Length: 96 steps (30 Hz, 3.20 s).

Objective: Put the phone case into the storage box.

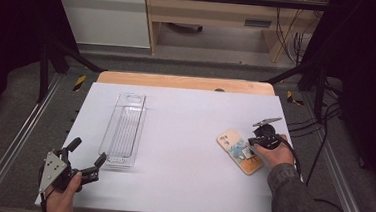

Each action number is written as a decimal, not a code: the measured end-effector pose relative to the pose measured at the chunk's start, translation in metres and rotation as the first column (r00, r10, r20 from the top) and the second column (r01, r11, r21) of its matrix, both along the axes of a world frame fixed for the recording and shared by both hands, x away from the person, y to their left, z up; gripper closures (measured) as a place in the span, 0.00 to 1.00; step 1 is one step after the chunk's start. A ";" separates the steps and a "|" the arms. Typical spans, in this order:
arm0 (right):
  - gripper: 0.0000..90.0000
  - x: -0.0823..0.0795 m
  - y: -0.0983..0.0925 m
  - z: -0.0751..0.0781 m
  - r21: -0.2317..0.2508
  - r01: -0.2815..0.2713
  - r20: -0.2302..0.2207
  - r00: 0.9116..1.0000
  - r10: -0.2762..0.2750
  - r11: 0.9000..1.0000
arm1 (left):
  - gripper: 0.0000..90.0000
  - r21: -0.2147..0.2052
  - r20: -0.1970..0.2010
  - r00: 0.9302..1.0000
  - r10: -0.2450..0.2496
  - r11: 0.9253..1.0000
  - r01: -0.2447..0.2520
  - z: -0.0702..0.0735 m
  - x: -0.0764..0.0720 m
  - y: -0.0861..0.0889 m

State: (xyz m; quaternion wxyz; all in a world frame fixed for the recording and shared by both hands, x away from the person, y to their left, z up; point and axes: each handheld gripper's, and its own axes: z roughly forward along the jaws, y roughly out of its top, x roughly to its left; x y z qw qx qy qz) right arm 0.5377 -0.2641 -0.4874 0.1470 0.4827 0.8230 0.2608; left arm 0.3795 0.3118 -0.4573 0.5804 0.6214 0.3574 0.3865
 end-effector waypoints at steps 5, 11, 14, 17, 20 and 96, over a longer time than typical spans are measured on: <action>1.00 0.000 0.004 -0.004 0.002 -0.017 -0.014 1.000 0.017 1.000 | 0.03 0.002 0.000 1.000 -0.002 1.000 0.002 0.000 0.000 -0.001; 1.00 -0.004 0.015 -0.004 0.030 -0.047 -0.018 0.999 0.047 0.998 | 0.03 0.001 -0.003 1.000 -0.001 1.000 0.001 0.000 0.000 0.000; 1.00 -0.008 0.026 -0.003 0.037 -0.069 -0.020 0.997 0.070 0.997 | 0.03 0.001 -0.004 1.000 -0.002 1.000 0.002 0.000 0.000 0.000; 1.00 -0.013 0.037 -0.002 0.052 -0.095 -0.022 0.995 0.096 0.994 | 0.03 0.001 -0.005 1.000 -0.002 1.000 0.002 0.000 0.000 -0.001; 1.00 -0.017 0.049 -0.002 0.063 -0.117 -0.018 0.993 0.118 0.991 | 0.03 0.001 -0.009 1.000 -0.001 1.000 0.001 0.000 0.000 0.000; 0.08 -0.095 0.107 0.032 0.049 -0.230 0.053 0.972 0.228 0.972 | 0.03 0.020 -0.018 1.000 0.009 1.000 -0.009 0.000 0.000 0.001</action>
